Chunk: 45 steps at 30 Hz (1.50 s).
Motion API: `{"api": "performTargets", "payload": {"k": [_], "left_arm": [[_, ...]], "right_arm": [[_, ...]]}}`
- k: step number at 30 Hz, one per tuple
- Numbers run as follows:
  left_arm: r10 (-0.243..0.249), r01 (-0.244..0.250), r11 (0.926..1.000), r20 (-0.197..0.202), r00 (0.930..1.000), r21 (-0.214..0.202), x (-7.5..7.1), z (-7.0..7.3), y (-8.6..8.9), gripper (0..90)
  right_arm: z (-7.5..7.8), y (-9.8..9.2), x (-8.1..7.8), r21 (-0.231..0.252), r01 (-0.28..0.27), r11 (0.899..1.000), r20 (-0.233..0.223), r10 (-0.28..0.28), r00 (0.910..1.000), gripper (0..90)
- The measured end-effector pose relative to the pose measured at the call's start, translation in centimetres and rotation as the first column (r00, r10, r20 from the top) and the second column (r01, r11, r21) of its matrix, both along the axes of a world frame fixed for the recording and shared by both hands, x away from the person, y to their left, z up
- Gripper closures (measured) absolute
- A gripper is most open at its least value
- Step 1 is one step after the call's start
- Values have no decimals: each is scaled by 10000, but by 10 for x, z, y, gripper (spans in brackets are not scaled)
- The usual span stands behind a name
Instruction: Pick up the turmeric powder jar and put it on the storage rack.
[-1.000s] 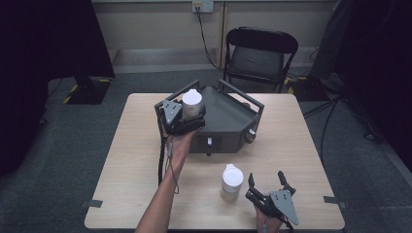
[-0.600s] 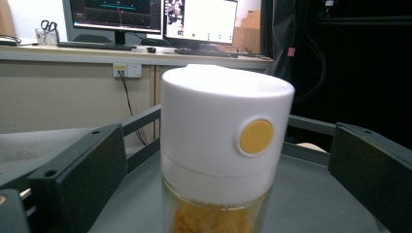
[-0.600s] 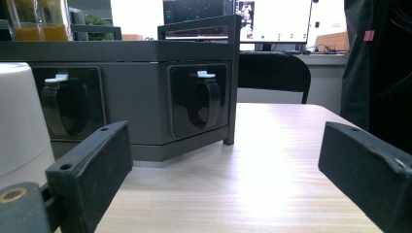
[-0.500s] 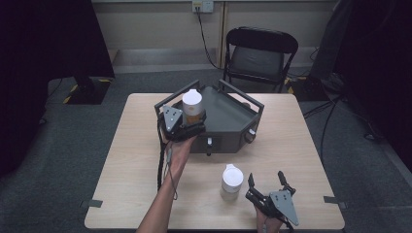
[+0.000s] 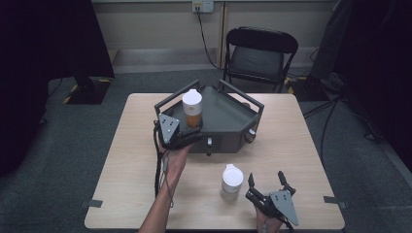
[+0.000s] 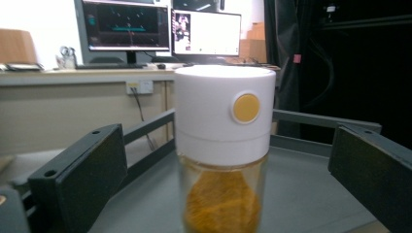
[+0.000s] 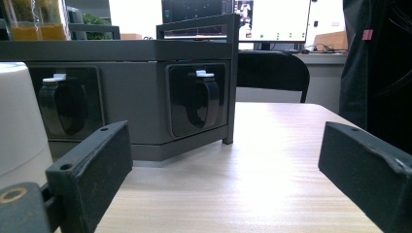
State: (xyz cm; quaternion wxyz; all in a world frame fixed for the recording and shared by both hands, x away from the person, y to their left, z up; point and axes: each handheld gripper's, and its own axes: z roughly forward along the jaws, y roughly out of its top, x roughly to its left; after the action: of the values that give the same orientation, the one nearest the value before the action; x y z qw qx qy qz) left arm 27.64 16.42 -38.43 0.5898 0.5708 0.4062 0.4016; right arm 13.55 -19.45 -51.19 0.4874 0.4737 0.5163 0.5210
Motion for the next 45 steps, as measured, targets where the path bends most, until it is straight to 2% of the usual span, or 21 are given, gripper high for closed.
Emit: {"api": "performTargets", "payload": {"k": [4,13,17,26,34,45], "left_arm": [[1,-1,9998,4,10000,-194,-6,-2,6,0],[255,-259,9996,438,9987,85,-27,-7,15,1],[418,-415,9991,538,9977,-61,-37,-7,22,1],[903,-892,9957,481,9947,-243,-56,-18,34,1],[1011,-1000,9943,291,9944,-380,-71,-29,41,2],[1379,-1363,9884,189,9903,-672,-91,-51,49,1]], "right_arm": [[0,0,0,10,3,10000,-12,-3,10000,41],[0,0,0,2,14,10000,-11,-14,10000,41],[0,0,0,6,19,10000,-27,-19,10000,42],[1,1,0,6,30,10000,-32,-30,10000,42],[0,1,0,7,27,10000,-31,-27,10000,41],[1,1,0,10,43,10000,-39,-43,10000,41]]}}
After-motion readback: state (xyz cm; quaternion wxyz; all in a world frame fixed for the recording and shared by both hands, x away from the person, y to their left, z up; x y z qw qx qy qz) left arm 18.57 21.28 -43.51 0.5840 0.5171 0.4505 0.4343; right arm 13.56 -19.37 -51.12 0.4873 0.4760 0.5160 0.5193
